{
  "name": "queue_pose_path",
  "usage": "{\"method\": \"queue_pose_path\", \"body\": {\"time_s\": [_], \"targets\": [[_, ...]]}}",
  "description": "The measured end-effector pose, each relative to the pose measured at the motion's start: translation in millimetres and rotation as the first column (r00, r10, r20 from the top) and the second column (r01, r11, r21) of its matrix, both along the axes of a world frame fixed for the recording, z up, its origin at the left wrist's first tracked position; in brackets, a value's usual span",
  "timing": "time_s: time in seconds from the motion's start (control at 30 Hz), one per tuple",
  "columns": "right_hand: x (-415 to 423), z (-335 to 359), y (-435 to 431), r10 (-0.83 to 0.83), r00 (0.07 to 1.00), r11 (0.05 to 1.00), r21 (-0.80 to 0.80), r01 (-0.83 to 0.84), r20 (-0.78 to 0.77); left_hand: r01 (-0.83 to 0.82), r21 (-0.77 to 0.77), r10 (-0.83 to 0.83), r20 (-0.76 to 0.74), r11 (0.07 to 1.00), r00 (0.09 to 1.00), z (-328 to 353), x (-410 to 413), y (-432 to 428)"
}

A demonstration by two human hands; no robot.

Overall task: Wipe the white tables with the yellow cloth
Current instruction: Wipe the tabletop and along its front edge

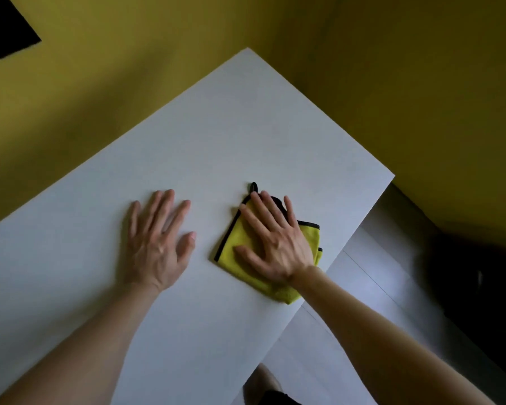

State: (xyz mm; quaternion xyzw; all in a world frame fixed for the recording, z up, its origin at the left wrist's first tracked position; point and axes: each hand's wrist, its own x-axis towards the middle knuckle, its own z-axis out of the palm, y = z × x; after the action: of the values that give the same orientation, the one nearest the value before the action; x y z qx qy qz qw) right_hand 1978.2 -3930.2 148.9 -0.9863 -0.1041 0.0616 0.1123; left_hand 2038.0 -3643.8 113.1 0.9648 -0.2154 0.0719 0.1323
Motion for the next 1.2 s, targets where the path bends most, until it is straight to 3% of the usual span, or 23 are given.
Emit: {"method": "queue_pose_path", "body": {"time_s": [0.07, 0.23, 0.3, 0.37, 0.4, 0.47, 0.57, 0.63, 0.77, 0.83, 0.9, 0.97, 1.07, 1.2], "targets": [[-11, 2, 16, 0.053, 0.998, 0.999, 0.009, -0.052, -0.025, -0.033, -0.007, 0.033, -0.006, 0.999, 0.999, 0, 0, 1], [-7, 2, 20, 0.434, 0.898, 0.899, -0.025, -0.437, -0.071, -0.142, -0.014, 0.142, 0.008, 0.990, 0.990, -1, -3, 4], [28, -4, -6, 0.295, 0.955, 0.955, -0.041, -0.295, -0.024, -0.132, -0.030, 0.132, 0.002, 0.991, 0.991, -2, -4, 4], [84, -6, -41, -0.052, 0.998, 0.991, -0.121, 0.055, 0.032, -0.139, -0.033, 0.138, -0.009, 0.990, 0.990, -1, -5, 3], [112, -3, -59, -0.200, 0.979, 0.963, -0.178, 0.203, 0.038, -0.141, -0.030, 0.140, -0.015, 0.990, 0.990, 0, -5, 3], [146, -2, -78, -0.350, 0.936, 0.910, -0.227, 0.347, 0.027, -0.141, -0.011, 0.140, -0.020, 0.990, 0.990, 1, -5, 3], [136, -7, -54, -0.382, 0.923, 0.909, -0.163, 0.383, 0.036, -0.141, -0.013, 0.140, -0.028, 0.990, 0.990, 3, -5, 1], [97, -11, -14, -0.323, 0.946, 0.938, -0.131, 0.322, 0.012, -0.150, -0.020, 0.150, -0.026, 0.988, 0.988, 4, -5, 1], [24, -4, 67, 0.069, 0.996, 0.997, -0.021, -0.070, -0.051, -0.128, -0.027, 0.128, 0.010, 0.991, 0.992, -1, -5, 5], [9, -2, 72, 0.144, 0.988, 0.989, -0.024, -0.145, -0.048, -0.117, -0.027, 0.118, 0.021, 0.993, 0.993, -3, -6, 6], [8, -2, 45, 0.073, 0.997, 0.997, -0.031, -0.074, -0.036, -0.125, -0.036, 0.127, 0.031, 0.991, 0.991, -5, -6, 6], [11, -1, -3, -0.132, 0.991, 0.987, -0.097, 0.128, -0.037, -0.133, -0.035, 0.134, 0.025, 0.991, 0.991, -6, -5, 5], [18, 3, -70, -0.404, 0.913, 0.900, -0.198, 0.387, -0.053, -0.129, -0.031, 0.130, 0.025, 0.991, 0.991, -8, -6, 5], [21, -1, -34, -0.393, 0.919, 0.912, -0.130, 0.389, -0.003, -0.130, -0.066, 0.132, 0.028, 0.989, 0.991, -9, -5, 4]]}}
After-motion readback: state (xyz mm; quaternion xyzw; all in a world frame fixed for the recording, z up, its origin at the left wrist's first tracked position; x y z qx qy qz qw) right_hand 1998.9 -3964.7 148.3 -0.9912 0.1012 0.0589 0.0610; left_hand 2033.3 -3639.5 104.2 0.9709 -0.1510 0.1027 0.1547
